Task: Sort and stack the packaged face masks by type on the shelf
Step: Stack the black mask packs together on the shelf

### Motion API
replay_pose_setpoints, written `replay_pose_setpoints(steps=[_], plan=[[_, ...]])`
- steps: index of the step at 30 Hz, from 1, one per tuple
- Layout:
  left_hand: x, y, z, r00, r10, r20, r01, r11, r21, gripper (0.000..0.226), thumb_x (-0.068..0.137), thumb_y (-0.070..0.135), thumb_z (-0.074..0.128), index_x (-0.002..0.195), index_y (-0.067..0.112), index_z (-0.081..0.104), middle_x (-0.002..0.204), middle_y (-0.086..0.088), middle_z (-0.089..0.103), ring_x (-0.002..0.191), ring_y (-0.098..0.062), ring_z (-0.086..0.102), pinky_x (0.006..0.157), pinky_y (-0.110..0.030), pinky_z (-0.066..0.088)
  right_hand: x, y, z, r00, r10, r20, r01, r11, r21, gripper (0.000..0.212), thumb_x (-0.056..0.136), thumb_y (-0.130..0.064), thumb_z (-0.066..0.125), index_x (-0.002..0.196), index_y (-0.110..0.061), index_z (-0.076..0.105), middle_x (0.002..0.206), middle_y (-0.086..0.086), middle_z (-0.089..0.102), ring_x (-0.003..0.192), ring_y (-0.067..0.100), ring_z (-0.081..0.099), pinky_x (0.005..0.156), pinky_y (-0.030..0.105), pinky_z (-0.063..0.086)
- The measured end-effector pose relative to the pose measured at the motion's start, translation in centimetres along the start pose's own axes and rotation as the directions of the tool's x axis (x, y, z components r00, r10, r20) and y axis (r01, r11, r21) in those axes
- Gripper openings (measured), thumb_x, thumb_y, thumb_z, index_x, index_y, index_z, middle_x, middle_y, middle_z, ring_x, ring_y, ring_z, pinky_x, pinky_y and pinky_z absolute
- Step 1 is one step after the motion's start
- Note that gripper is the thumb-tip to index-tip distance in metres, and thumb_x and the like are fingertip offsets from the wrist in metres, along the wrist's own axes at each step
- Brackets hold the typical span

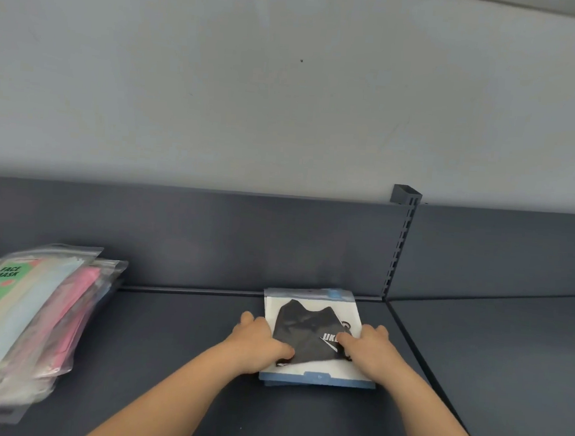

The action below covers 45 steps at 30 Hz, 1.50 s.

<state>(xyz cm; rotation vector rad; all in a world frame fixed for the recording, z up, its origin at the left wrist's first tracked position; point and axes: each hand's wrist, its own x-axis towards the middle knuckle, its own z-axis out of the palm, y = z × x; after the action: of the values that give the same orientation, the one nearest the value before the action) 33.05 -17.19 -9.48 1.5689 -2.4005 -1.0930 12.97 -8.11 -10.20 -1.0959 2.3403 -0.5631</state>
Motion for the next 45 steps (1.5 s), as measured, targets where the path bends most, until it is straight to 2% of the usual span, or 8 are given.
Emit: replay_pose_setpoints(steps=[5, 16, 24, 26, 29, 34, 39, 45], plan=[[0.6, 1.0, 0.0, 0.997, 0.011, 0.070, 0.032, 0.811, -0.584, 0.122, 0.068, 0.029, 0.075, 0.157, 0.016, -0.007, 0.162, -0.002, 0.017, 0.147, -0.024, 0.023, 0.119, -0.035, 0.023, 0.0, 0.3, 0.2, 0.993, -0.062, -0.096, 0.053, 0.994, -0.094, 0.054, 0.095, -0.051, 0.041, 0.136, -0.016, 0.042, 0.142, 0.006, 0.038, 0.131, 0.030, 0.038, 0.104, 0.044, 0.034], [1.3, 1.9, 1.3, 0.999, 0.019, 0.044, 0.028, 0.493, -0.870, 0.081, 0.091, 0.007, 0.056, 0.158, 0.018, 0.011, 0.165, 0.004, 0.005, 0.152, -0.018, 0.010, 0.120, -0.036, 0.013, 1.6, 1.4, 0.6, 0.984, -0.171, -0.047, 0.174, 0.880, 0.443, 0.061, 0.101, -0.031, 0.049, 0.155, -0.014, 0.027, 0.161, -0.006, 0.022, 0.149, 0.010, 0.018, 0.119, 0.027, 0.011], [1.4, 2.1, 0.3, 0.990, -0.100, 0.102, 0.127, 0.284, -0.950, 0.071, 0.078, -0.015, 0.062, 0.144, -0.005, 0.039, 0.133, -0.026, 0.057, 0.117, -0.039, 0.061, 0.094, -0.047, 0.053, 2.2, 3.1, -1.5, 0.992, -0.056, 0.114, -0.090, 0.327, 0.941, 0.072, 0.085, 0.024, 0.045, 0.150, -0.003, 0.033, 0.150, 0.014, 0.044, 0.129, 0.033, 0.052, 0.077, 0.041, 0.056], [0.7, 2.3, -0.1, 0.993, -0.051, 0.105, 0.116, 0.337, -0.934, 0.044, 0.077, -0.022, 0.054, 0.119, -0.010, 0.059, 0.104, -0.025, 0.071, 0.090, -0.039, 0.071, 0.071, -0.042, 0.060, 1.9, 3.3, -1.8, 0.973, -0.163, 0.162, -0.115, 0.266, 0.957, 0.068, 0.080, 0.029, 0.039, 0.142, 0.002, 0.041, 0.133, 0.021, 0.060, 0.113, 0.040, 0.063, 0.076, 0.046, 0.059], [0.1, 2.7, -1.2, 0.988, 0.148, -0.042, -0.101, 0.415, -0.904, 0.053, 0.078, -0.024, 0.051, 0.123, 0.005, 0.059, 0.111, -0.020, 0.072, 0.103, -0.038, 0.068, 0.084, -0.047, 0.058, 1.2, 3.0, -2.8, 0.955, -0.291, 0.049, 0.007, 0.187, 0.982, 0.059, 0.079, 0.029, 0.038, 0.132, 0.006, 0.051, 0.121, 0.027, 0.065, 0.100, 0.038, 0.068, 0.082, 0.046, 0.059], [-1.0, 3.0, -2.2, 0.908, 0.324, -0.267, -0.402, 0.488, -0.775, 0.060, 0.080, -0.024, 0.053, 0.116, 0.024, 0.058, 0.098, 0.005, 0.076, 0.095, -0.016, 0.072, 0.085, -0.037, 0.059, -0.1, 1.6, -3.8, 0.878, -0.445, -0.174, 0.360, 0.377, 0.853, 0.065, 0.090, 0.014, 0.054, 0.141, -0.024, 0.041, 0.129, 0.000, 0.066, 0.117, 0.018, 0.063, 0.093, 0.034, 0.054], [-1.1, 1.8, -1.3, 0.894, 0.294, -0.338, -0.436, 0.394, -0.809, 0.058, 0.067, -0.011, 0.060, 0.117, 0.017, 0.061, 0.110, -0.009, 0.073, 0.104, -0.032, 0.068, 0.089, -0.046, 0.056, -0.5, 2.7, -3.0, 0.861, -0.502, -0.085, 0.445, 0.662, 0.603, 0.095, 0.071, -0.008, 0.076, 0.144, -0.037, 0.022, 0.132, -0.022, 0.055, 0.123, -0.002, 0.054, 0.105, 0.027, 0.044], [-0.9, 1.0, -1.3, 0.918, 0.312, -0.243, -0.361, 0.408, -0.839, 0.062, 0.062, -0.002, 0.068, 0.120, 0.019, 0.059, 0.108, -0.003, 0.074, 0.103, -0.024, 0.069, 0.092, -0.042, 0.055, -0.7, 2.7, -1.7, 0.897, -0.404, -0.180, 0.404, 0.580, 0.707, 0.055, 0.084, 0.012, 0.066, 0.125, -0.022, 0.053, 0.119, -0.002, 0.071, 0.115, 0.019, 0.065, 0.099, 0.035, 0.050]])
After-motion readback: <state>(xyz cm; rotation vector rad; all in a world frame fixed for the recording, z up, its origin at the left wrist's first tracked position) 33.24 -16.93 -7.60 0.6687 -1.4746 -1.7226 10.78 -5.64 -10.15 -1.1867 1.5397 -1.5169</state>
